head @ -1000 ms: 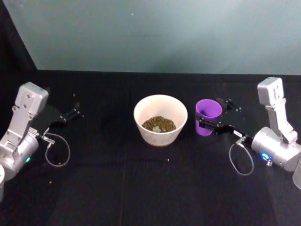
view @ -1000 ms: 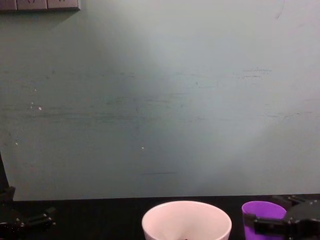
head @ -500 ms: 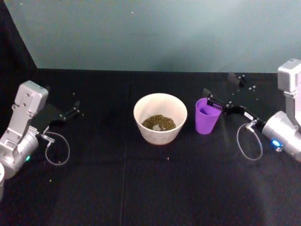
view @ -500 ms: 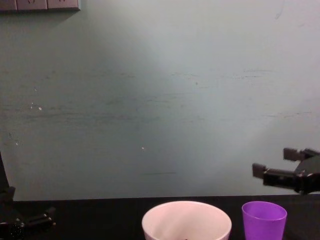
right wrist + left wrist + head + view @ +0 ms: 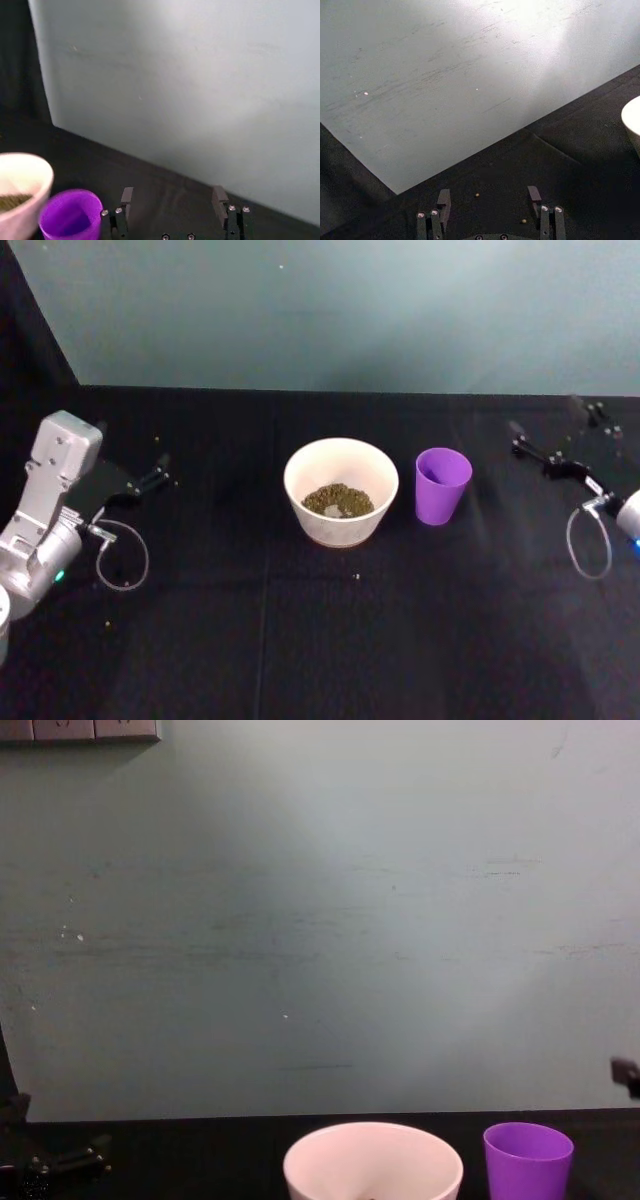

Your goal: Pick up the cup and pour the mung beans from the cup into the bowl.

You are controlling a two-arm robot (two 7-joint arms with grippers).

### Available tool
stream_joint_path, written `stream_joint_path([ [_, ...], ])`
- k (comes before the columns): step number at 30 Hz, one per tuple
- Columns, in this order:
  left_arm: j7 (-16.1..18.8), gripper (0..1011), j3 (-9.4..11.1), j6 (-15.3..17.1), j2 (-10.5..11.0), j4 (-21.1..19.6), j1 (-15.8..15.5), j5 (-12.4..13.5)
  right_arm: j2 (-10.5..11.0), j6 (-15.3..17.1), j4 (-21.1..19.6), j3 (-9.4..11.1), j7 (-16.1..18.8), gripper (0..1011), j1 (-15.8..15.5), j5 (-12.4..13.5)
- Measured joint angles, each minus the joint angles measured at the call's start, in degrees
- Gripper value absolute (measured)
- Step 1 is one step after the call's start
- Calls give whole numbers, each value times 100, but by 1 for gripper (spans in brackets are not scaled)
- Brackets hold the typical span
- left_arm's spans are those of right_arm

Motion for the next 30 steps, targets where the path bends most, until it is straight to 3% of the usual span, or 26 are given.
stream_joint_path([
  [9,0,1000,0,0,0,0,0,0,-100,232,621,-165,-221,1003,102,-273],
  [15,0,1000,0,0,0,0,0,0,-160,263,666,-218,-332,1003,110,-440],
  [30,0,1000,0,0,0,0,0,0,-148,257,662,-206,-303,1003,114,-396],
])
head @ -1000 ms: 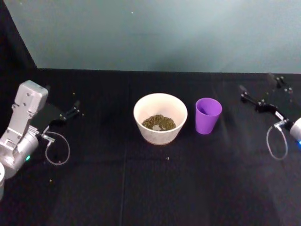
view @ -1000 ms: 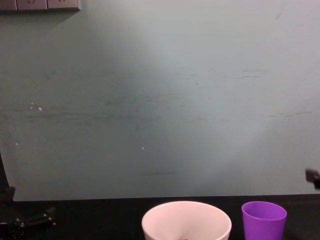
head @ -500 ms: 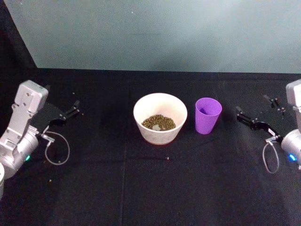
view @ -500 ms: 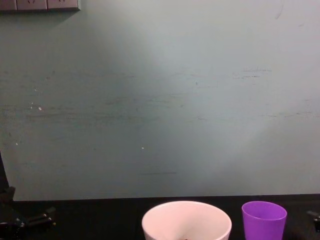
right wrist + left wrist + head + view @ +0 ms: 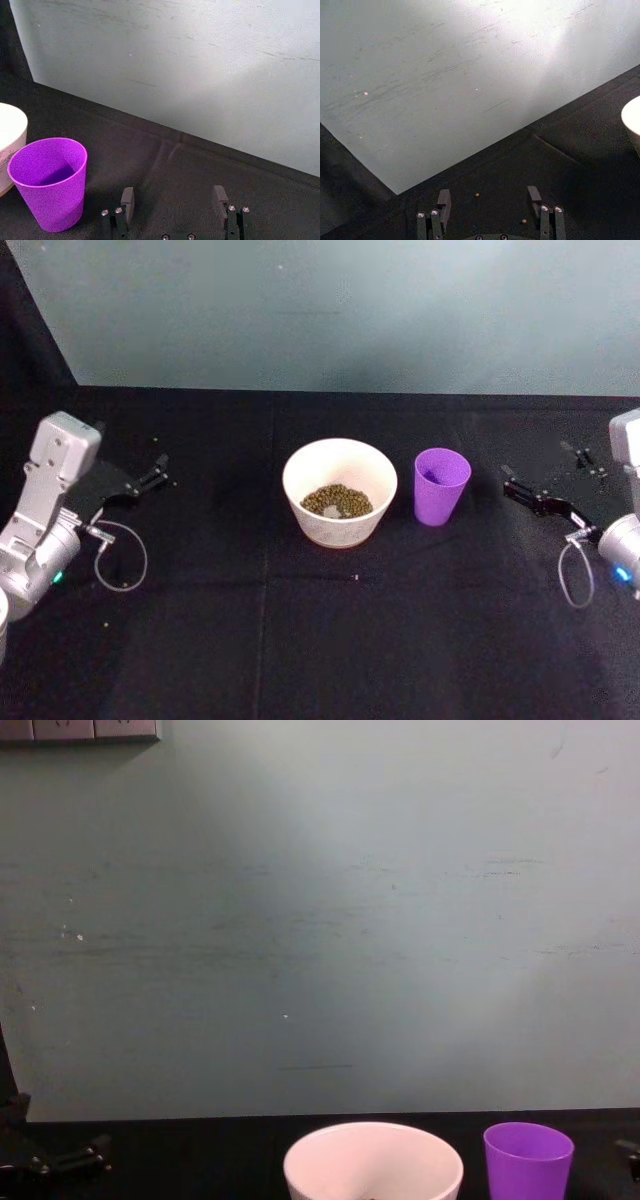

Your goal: Pick up the cup and pour the mung beans from the cup into the bowl.

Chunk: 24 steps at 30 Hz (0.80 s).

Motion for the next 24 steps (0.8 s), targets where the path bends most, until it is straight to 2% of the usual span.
stream_joint_path([
  [24,0,1000,0,0,0,0,0,0,6,-7,0,7,18,1003,3,21],
])
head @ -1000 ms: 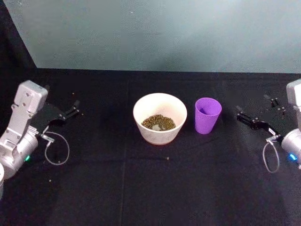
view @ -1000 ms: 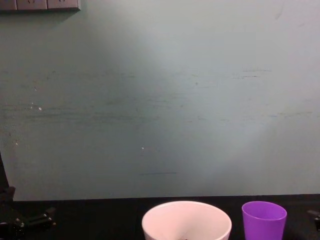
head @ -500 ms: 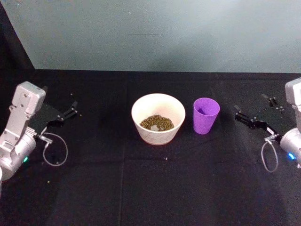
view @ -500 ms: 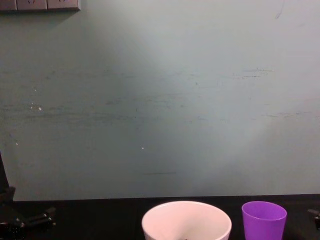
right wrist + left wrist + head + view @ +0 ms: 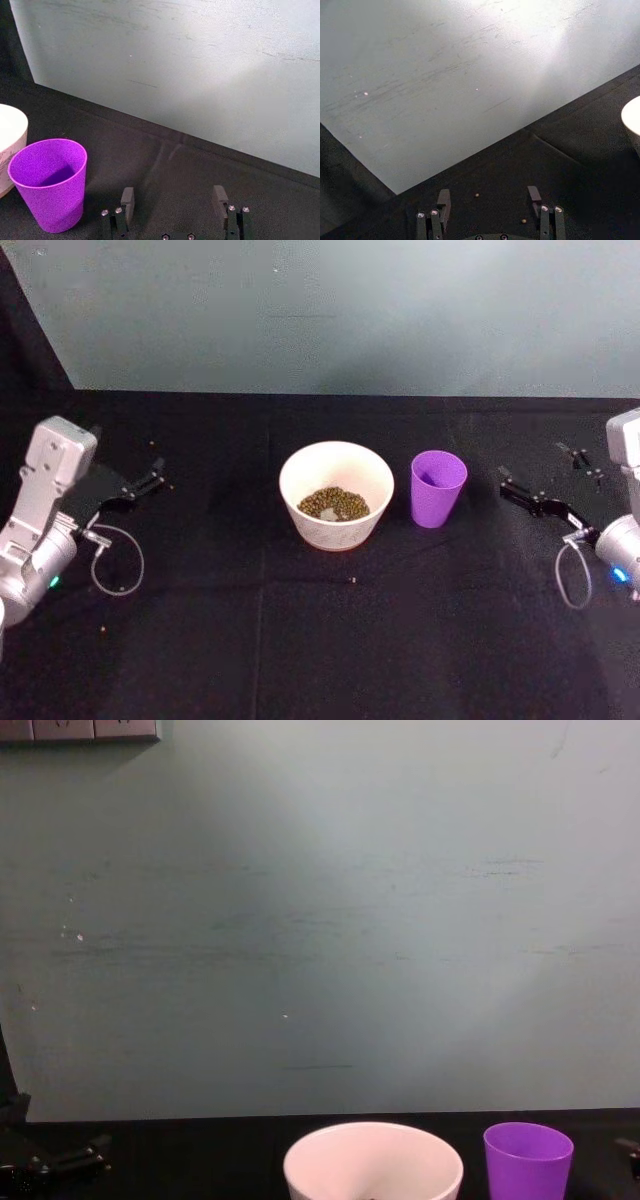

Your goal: Pick up the cup and pour the mung beans from the cup into the bowl.

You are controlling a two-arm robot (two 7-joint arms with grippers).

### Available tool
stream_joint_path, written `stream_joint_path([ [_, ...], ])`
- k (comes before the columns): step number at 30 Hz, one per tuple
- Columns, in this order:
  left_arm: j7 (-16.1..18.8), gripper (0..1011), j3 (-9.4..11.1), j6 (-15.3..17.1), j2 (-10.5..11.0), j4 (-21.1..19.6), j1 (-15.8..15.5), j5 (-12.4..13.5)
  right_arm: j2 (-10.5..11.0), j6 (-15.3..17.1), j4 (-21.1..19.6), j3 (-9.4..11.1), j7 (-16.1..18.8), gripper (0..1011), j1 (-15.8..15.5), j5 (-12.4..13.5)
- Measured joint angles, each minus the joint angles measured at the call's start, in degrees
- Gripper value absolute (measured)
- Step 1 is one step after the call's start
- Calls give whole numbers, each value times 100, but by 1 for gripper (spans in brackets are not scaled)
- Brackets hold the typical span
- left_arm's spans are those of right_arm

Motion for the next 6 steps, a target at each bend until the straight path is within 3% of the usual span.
stream_joint_path([
  [6,0,1000,0,0,0,0,0,0,0,0,0,0,3,1003,0,2],
])
